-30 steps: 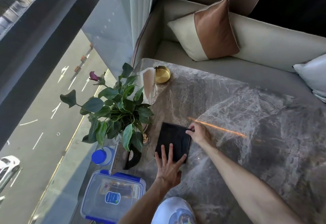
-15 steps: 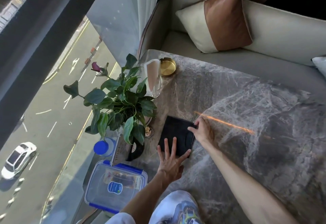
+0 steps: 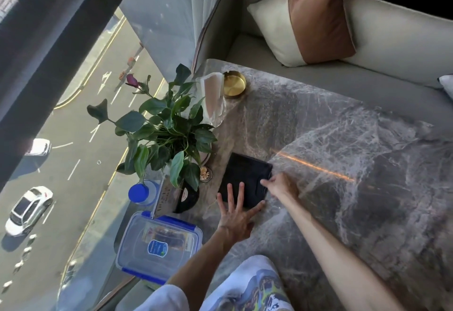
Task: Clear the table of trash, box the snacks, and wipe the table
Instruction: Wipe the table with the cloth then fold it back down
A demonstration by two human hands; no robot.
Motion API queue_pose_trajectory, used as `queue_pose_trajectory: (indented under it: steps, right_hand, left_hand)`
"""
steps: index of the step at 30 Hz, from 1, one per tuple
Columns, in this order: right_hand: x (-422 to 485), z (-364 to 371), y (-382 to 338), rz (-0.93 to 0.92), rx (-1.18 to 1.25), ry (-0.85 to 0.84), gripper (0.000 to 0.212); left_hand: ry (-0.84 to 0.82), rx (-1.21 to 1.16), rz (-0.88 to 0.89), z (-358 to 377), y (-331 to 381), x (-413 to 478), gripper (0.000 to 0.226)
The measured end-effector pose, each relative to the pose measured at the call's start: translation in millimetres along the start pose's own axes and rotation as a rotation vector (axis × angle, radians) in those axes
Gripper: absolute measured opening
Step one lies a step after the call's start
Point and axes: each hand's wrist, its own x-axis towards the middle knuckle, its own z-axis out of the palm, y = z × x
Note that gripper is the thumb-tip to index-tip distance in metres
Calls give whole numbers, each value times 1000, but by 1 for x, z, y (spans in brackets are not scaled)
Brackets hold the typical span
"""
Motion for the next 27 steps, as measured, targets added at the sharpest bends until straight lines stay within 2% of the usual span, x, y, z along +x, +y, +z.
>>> queue_pose_trajectory:
  steps: [10, 13, 15, 17, 22, 24, 27]
  right_hand:
    - [-16, 15, 10, 8, 79, 202, 16]
    - [-34, 26, 9, -131, -16, 363, 9]
    - [-48, 36, 14, -288, -133, 433, 18]
    - [-55, 39, 25, -365, -240, 388, 25]
    - [-62, 29, 46, -404, -340, 181, 51]
    - [-72, 19, 50, -466, -366, 166, 51]
    - [-81, -2, 74, -480, -332, 229, 47]
  left_hand:
    - [-26, -4, 23, -3, -3, -2, 79]
    - [-60, -16, 23, -11, -4, -6, 82]
    - [-53, -27, -15, -11, -5, -9, 84]
    - [-87, -20, -32, -10, -6, -14, 82]
    - [-186, -31, -48, -21, 3, -18, 76]
    - [-158, 14, -43, -28, 9, -20, 69]
    - [-45, 55, -47, -38, 24, -24, 58]
